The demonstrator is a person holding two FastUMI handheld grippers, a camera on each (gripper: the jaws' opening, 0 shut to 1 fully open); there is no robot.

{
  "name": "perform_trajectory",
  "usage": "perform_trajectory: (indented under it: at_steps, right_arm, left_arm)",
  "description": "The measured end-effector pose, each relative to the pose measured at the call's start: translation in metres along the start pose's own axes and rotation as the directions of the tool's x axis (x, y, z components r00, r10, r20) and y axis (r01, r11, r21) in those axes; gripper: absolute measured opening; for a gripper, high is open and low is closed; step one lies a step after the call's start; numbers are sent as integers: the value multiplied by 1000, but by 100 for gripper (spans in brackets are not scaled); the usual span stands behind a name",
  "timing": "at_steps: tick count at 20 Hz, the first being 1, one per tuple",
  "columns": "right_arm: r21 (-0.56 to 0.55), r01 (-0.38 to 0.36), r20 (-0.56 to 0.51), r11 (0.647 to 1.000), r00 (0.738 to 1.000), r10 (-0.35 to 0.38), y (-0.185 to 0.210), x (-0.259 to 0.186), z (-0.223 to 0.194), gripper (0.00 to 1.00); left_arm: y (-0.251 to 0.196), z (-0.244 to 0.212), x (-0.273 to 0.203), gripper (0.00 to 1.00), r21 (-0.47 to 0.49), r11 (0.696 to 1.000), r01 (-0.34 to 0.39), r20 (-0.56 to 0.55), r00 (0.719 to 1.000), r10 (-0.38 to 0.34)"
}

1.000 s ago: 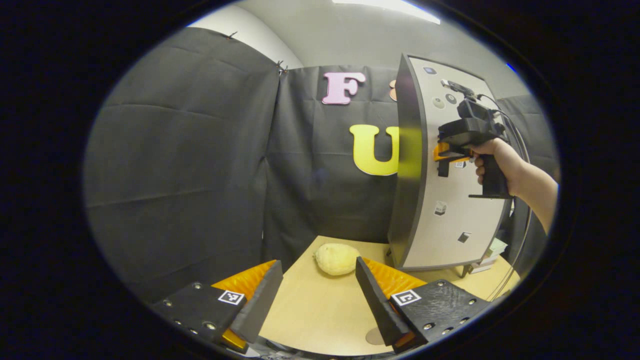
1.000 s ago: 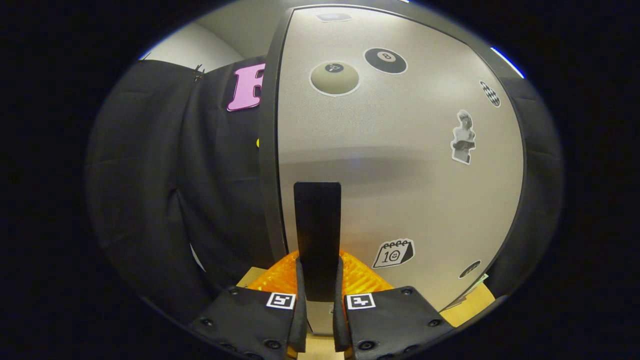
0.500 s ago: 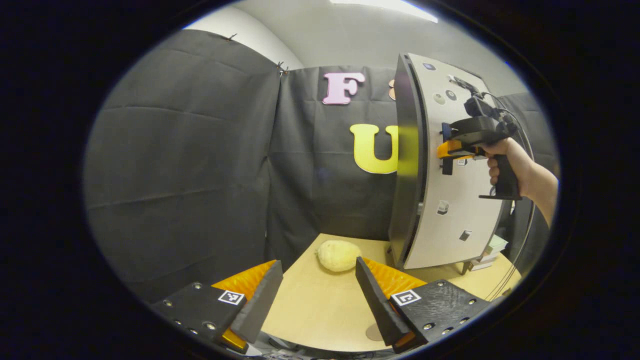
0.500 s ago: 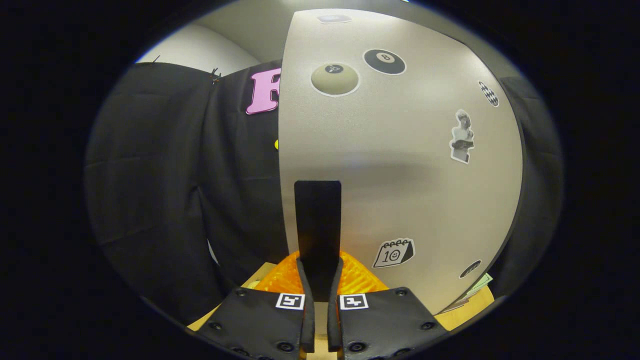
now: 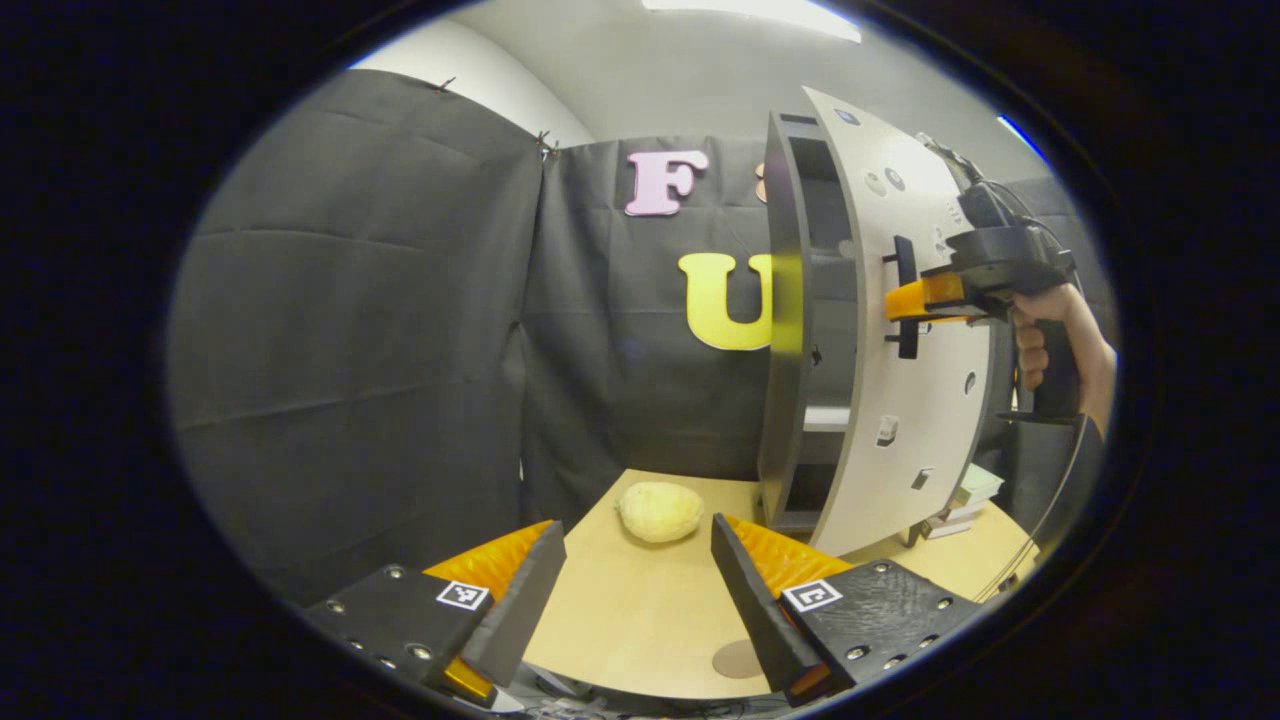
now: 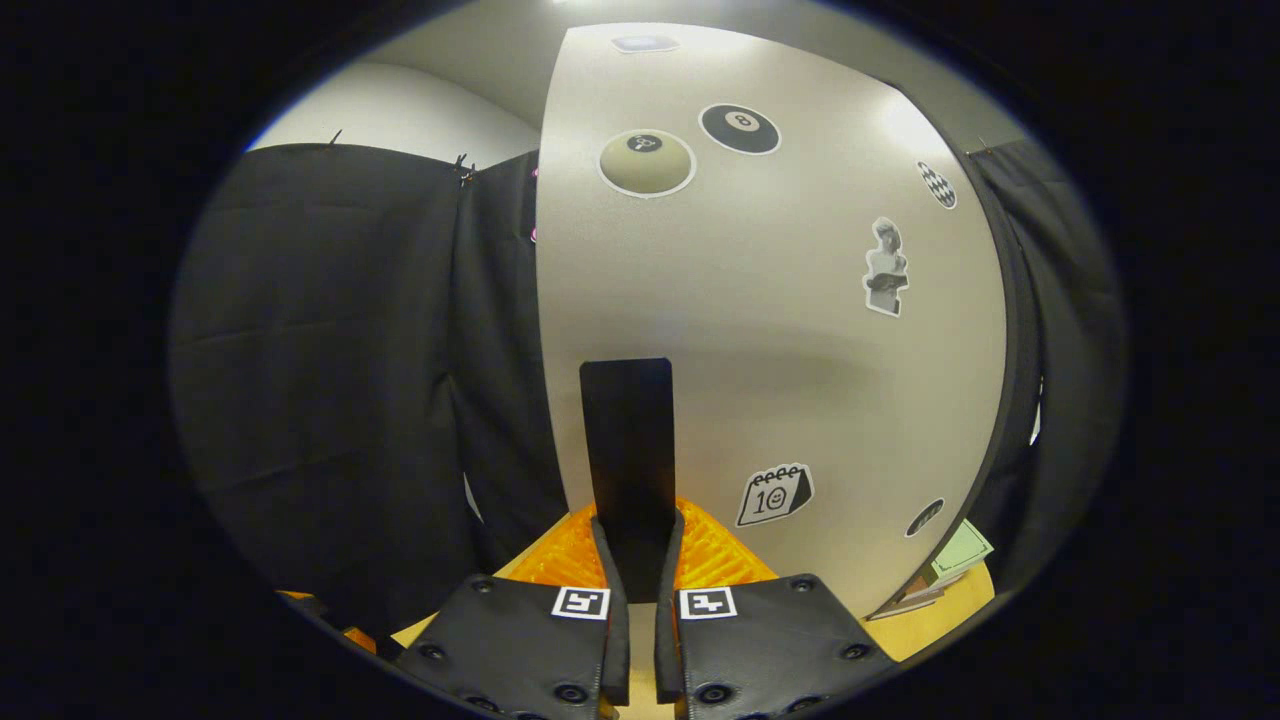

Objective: Open the cabinet door with the right hand, grasp the bottle in the cabinet with the left hand and place it on the coaster, then close the cabinet door with the right hand.

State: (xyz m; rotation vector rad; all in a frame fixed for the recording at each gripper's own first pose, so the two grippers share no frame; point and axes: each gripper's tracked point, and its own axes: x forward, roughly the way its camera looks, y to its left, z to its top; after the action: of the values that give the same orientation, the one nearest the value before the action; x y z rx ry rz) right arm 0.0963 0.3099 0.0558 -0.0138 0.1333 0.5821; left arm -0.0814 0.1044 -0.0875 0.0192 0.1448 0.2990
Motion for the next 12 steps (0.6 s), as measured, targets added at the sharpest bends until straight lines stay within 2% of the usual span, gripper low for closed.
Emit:
perform_trajectory:
  at_steps: [5,6,8,12]
  right_arm:
    - [5,-28,-11,1000,1000,28,-2,-16,-3,11]
    - [6,-30,-13,1000,999,30,-4,-16,-3,11]
    - [-2,-30,-11,1000,999,30,-6,-18,-3,11]
    - [-25,-17,9,1000,1000,17,-12,-23,-2,11]
  left_arm:
    - [-23,7,0,88,-5,999,45,-1,999,-45]
    - [-31,11,3,91,-5,998,61,3,998,-61]
    - [-39,16,7,88,14,997,78,12,997,-78]
    - [-57,23,8,90,40,991,126,27,992,-127]
